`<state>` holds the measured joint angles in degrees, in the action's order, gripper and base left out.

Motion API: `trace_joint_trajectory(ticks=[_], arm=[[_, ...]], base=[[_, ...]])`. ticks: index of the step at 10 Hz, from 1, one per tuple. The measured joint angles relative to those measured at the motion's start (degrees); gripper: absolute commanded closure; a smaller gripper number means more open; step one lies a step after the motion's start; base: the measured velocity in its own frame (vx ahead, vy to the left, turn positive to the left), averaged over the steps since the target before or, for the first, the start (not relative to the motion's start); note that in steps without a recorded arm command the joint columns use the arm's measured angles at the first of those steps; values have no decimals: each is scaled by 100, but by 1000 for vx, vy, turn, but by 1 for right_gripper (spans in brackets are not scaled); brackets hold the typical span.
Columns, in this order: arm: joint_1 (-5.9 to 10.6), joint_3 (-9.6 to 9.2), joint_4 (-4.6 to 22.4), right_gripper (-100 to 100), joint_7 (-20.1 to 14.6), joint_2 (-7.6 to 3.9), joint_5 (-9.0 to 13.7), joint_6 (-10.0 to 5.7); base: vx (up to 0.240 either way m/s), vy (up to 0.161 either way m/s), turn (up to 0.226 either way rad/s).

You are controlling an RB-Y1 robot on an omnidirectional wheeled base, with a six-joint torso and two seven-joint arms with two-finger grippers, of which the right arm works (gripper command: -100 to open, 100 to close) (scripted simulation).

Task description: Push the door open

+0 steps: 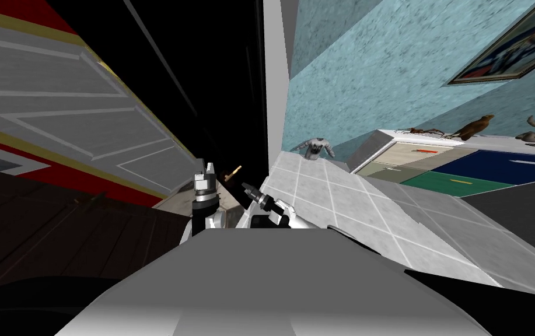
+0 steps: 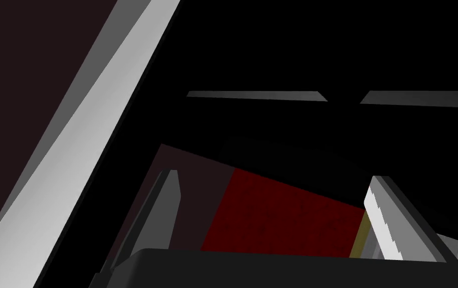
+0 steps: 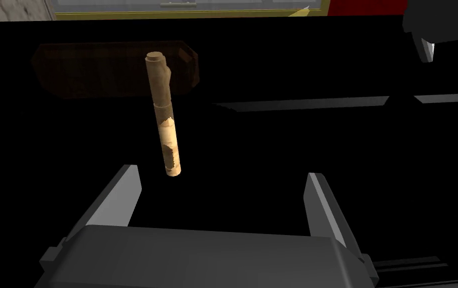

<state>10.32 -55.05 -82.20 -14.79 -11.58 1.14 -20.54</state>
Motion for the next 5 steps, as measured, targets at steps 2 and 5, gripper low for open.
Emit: trace_joint_trajectory(ticks=[2,5], arm=[[150,-235,247,-100,-75,-20,13,-12],[372,-538,525,-100,-179,-55,39,23]], base=[[181,22,-32],[204,25,-34]])
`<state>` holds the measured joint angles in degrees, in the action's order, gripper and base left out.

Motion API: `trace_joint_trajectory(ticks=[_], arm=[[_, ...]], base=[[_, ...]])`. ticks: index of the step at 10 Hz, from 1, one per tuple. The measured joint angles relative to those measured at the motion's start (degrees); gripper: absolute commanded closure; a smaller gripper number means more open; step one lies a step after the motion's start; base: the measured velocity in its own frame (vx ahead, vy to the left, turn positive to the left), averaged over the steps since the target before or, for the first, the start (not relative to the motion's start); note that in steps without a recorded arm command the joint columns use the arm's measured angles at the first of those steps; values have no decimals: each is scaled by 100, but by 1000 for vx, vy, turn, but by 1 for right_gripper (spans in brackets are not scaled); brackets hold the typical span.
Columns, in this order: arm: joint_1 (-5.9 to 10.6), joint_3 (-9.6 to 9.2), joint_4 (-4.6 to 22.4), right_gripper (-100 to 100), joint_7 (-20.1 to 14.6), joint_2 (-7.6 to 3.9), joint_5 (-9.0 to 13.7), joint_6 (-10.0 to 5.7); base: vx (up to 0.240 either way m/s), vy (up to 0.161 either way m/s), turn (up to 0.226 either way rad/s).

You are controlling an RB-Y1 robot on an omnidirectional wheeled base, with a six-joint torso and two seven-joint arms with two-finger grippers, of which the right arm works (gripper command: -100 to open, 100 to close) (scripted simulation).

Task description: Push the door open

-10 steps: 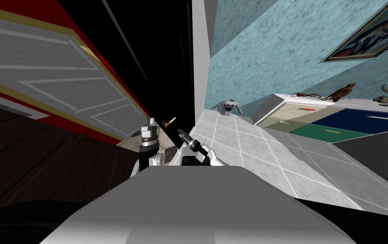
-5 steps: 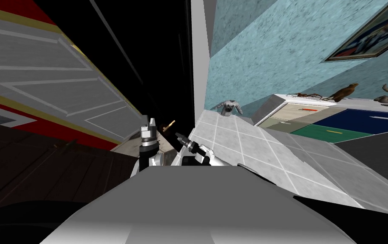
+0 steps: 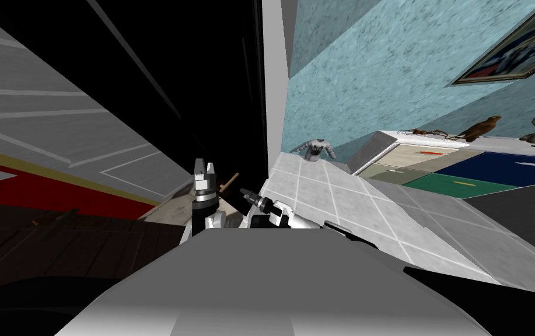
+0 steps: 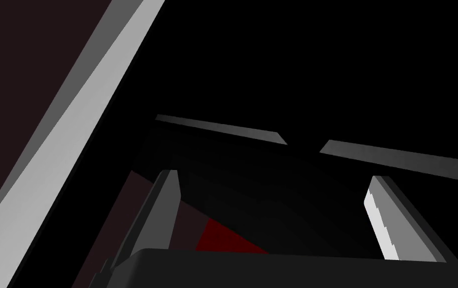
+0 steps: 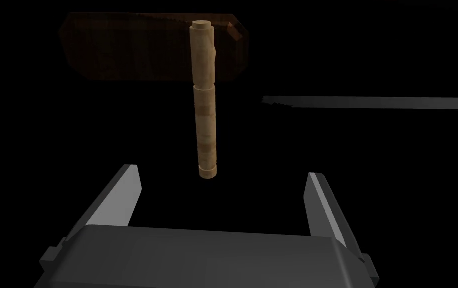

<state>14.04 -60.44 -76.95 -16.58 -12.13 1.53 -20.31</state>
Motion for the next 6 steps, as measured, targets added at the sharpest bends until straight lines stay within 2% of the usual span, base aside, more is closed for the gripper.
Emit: trace_joint_trajectory(ticks=[2,4,6], arm=[[100,-195,106,-100,-59,-50,10,43],[100,-188,125,-100,-58,-34,9,58],[94,-155,185,-100,-42,18,6,57]], base=[[151,41,-17],[74,114,40],[52,160,37]])
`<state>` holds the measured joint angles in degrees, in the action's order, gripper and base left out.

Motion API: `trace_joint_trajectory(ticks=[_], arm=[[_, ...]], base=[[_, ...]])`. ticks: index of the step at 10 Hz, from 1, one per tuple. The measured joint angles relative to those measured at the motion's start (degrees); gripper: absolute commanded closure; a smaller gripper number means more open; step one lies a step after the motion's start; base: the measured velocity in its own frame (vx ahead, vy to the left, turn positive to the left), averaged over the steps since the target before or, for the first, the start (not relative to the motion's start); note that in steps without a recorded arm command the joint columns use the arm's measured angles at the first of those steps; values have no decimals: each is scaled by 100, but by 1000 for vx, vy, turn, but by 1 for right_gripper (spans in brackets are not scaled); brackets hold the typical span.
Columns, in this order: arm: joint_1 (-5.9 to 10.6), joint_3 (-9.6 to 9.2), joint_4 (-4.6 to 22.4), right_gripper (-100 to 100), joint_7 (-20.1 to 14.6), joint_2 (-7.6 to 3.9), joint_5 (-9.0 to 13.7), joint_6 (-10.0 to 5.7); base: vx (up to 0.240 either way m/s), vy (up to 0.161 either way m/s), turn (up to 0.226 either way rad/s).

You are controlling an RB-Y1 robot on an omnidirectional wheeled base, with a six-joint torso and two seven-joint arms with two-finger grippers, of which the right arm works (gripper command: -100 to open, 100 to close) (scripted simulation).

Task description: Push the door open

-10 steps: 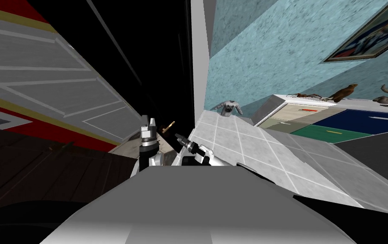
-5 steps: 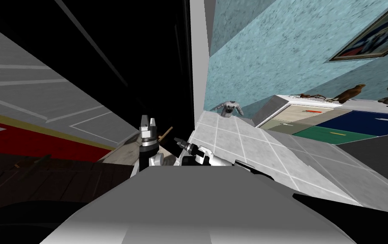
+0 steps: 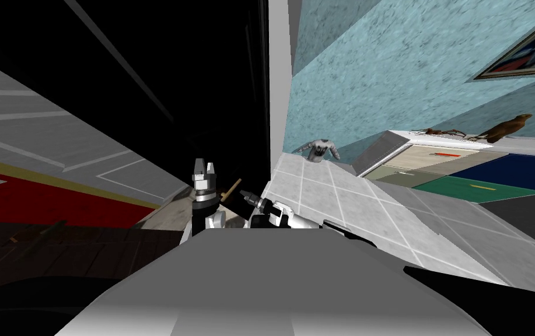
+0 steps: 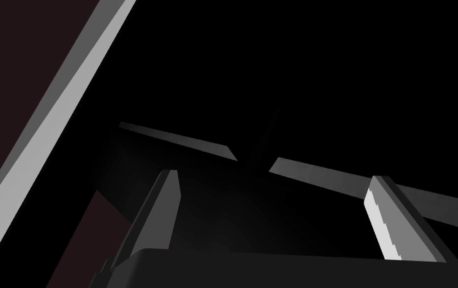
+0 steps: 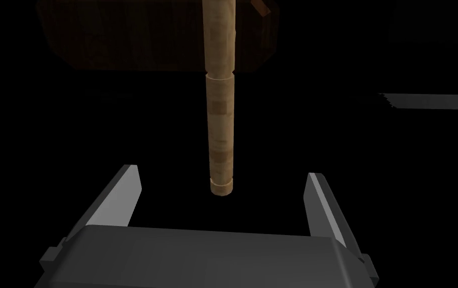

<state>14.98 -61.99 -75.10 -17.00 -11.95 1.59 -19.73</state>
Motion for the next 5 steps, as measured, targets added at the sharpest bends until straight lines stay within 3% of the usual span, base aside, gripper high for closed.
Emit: trace_joint_trajectory(ticks=[5], arm=[[-16,98,175,-100,45,152,-8,-6]], base=[[85,158,39]])
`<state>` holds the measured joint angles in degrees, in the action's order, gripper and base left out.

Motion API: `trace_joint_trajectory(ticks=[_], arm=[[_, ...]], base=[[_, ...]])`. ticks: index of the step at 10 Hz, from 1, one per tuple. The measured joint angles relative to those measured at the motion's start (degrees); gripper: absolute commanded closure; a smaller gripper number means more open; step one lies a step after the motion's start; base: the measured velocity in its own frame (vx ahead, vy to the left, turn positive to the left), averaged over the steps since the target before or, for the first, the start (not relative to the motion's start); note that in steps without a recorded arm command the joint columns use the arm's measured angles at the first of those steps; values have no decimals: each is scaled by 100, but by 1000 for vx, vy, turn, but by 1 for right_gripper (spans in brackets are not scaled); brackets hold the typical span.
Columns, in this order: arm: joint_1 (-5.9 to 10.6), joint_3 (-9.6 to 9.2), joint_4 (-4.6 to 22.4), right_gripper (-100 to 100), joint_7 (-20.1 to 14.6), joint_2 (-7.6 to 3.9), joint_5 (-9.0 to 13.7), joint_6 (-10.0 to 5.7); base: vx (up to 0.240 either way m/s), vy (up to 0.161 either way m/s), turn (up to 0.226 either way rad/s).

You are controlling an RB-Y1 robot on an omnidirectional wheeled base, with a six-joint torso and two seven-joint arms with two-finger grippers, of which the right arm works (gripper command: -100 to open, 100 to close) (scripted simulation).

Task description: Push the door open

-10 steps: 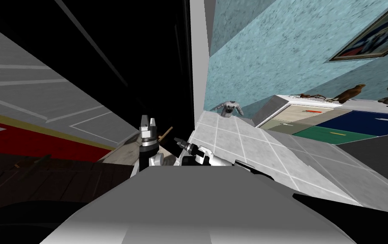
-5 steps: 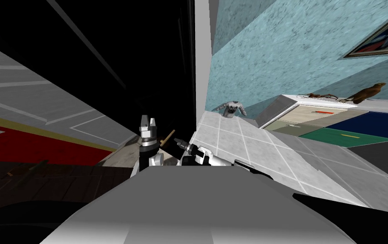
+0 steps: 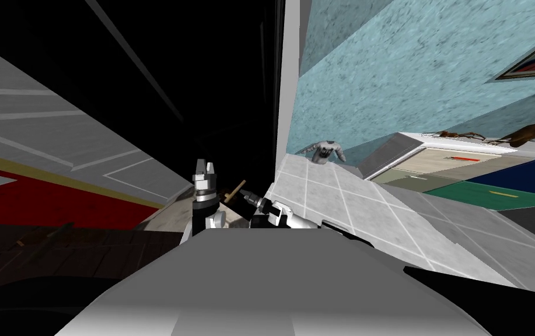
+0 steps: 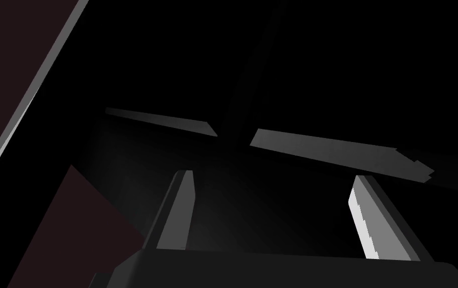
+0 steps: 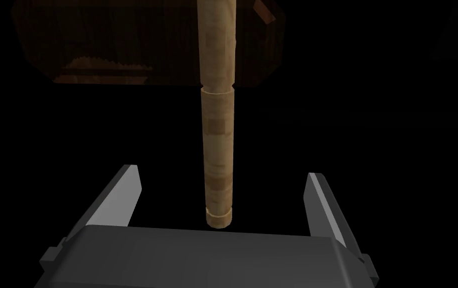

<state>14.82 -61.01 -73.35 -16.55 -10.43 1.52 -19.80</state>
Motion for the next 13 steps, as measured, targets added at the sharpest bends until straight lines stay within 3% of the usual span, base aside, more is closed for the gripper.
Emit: trace_joint_trajectory(ticks=[1,2,7,8,13], arm=[[1,18,40,-100,6,29,-1,-5],[2,21,45,100,8,34,-1,-7],[1,19,41,100,6,29,-1,-5],[1,18,40,-100,6,29,-1,-5],[-42,565,321,-100,194,263,-14,94]], base=[[32,80,-6],[-2,-10,0],[-8,-17,1],[-89,47,-85],[-138,59,-66]])
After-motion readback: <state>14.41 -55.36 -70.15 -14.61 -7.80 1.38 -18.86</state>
